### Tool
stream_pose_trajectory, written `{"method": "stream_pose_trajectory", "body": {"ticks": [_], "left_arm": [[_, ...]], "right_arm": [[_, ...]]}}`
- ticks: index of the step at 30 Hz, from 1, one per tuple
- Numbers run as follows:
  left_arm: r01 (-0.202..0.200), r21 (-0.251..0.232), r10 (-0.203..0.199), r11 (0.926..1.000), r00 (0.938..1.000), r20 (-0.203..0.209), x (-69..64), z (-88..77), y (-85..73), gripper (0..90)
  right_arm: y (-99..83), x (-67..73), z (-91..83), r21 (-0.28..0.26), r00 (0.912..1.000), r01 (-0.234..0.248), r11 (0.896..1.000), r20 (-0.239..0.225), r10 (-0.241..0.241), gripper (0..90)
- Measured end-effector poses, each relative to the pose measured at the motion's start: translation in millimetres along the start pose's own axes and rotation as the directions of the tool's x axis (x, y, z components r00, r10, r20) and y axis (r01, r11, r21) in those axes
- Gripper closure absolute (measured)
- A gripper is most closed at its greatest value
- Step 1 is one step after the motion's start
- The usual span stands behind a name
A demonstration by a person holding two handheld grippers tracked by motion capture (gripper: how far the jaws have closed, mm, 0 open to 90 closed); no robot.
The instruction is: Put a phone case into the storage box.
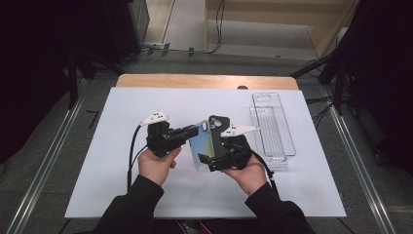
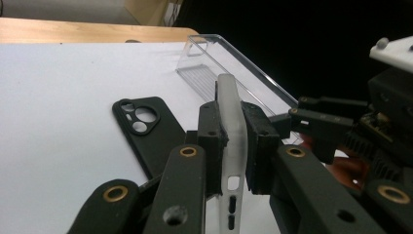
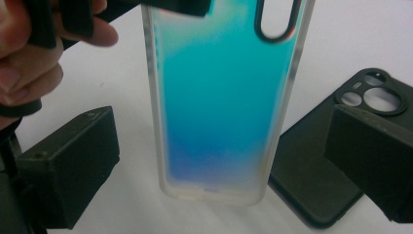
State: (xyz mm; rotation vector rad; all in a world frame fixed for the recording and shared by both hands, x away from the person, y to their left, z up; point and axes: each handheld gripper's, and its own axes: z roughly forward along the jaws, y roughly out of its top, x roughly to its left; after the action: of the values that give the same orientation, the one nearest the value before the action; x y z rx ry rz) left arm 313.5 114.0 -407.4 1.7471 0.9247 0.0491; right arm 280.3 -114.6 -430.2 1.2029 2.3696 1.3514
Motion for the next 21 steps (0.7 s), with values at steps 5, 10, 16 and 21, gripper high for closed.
{"method": "stream_pose_trajectory", "body": {"ticks": [5, 10, 16, 21], "left_arm": [[0.008, 0.001, -0.008, 1.0, 1.0, -0.001, -5.4, 3.7, -1.7, 80.8], [0.026, 0.003, -0.026, 0.9996, 0.9997, 0.0, -8.1, 5.1, -2.4, 80.8], [0.04, -0.004, -0.04, 0.9992, 0.9992, 0.005, -10.6, 3.7, -2.1, 80.7], [0.041, -0.009, -0.041, 0.9991, 0.9991, 0.009, -14.1, 2.1, -1.8, 80.7]], "right_arm": [[5.6, -0.7, 1.6, -0.007, 0.9996, -0.021, 1.0, 0.021, 0.021, 0.0], [11.8, -2.0, 4.5, -0.013, 0.999, -0.036, 0.999, 0.027, 0.036, 0.0], [15.4, -1.5, 9.5, -0.006, 0.9991, -0.032, 0.999, 0.027, 0.032, 0.0], [20.3, -0.6, 11.8, -0.023, 0.9993, -0.022, 0.999, 0.03, 0.023, 0.0]]}}
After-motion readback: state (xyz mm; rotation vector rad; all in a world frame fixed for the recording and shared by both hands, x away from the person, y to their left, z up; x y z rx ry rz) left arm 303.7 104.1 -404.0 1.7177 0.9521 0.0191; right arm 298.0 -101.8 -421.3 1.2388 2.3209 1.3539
